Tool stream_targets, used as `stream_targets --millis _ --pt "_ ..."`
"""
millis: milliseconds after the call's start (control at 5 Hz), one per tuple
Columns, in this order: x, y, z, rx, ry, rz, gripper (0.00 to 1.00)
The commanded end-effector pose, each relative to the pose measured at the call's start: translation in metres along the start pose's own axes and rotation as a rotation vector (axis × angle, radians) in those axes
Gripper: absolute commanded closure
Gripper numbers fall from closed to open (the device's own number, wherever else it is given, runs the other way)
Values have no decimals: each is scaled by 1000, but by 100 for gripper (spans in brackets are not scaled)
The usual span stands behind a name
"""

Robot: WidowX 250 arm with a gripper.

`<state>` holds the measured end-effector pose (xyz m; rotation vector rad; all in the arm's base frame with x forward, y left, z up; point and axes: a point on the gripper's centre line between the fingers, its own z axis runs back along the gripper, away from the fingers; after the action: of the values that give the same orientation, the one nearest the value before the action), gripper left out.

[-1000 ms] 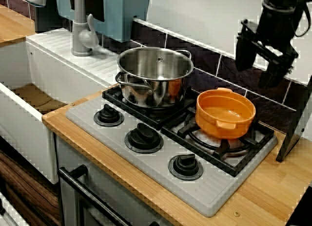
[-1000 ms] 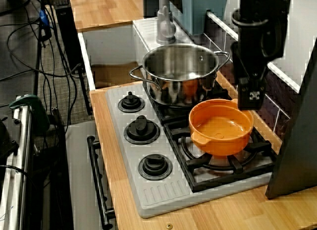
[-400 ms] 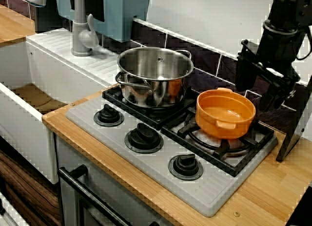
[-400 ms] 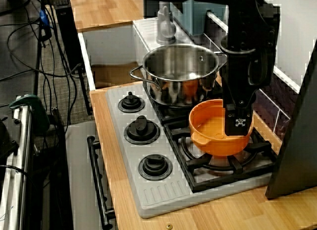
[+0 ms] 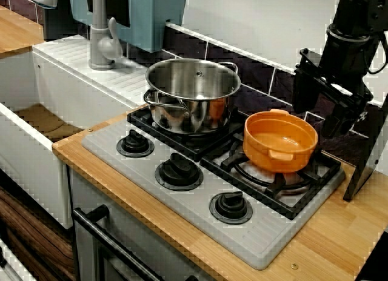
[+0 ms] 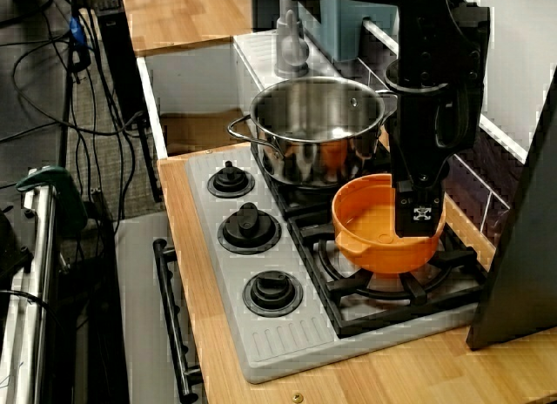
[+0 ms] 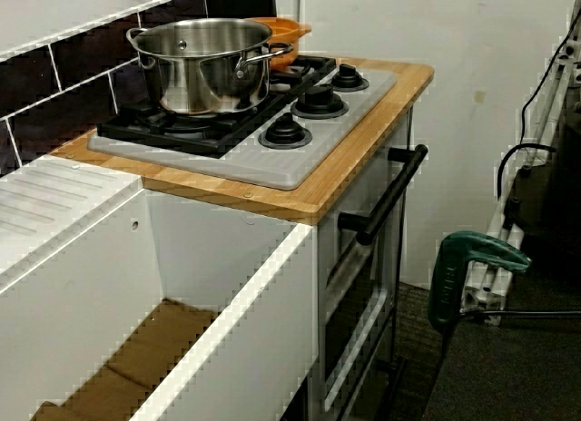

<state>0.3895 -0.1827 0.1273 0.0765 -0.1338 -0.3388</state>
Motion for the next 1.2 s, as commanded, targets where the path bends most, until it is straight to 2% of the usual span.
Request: stream_targets --millis 0,200,400,1000 --pt "1 0 33 -7 -79 8 0" --pt "-1 -3 20 -9 -62 5 0" --pt "3 1 8 -9 -65 23 0" --pt "8 -2 -29 -9 -99 68 0"
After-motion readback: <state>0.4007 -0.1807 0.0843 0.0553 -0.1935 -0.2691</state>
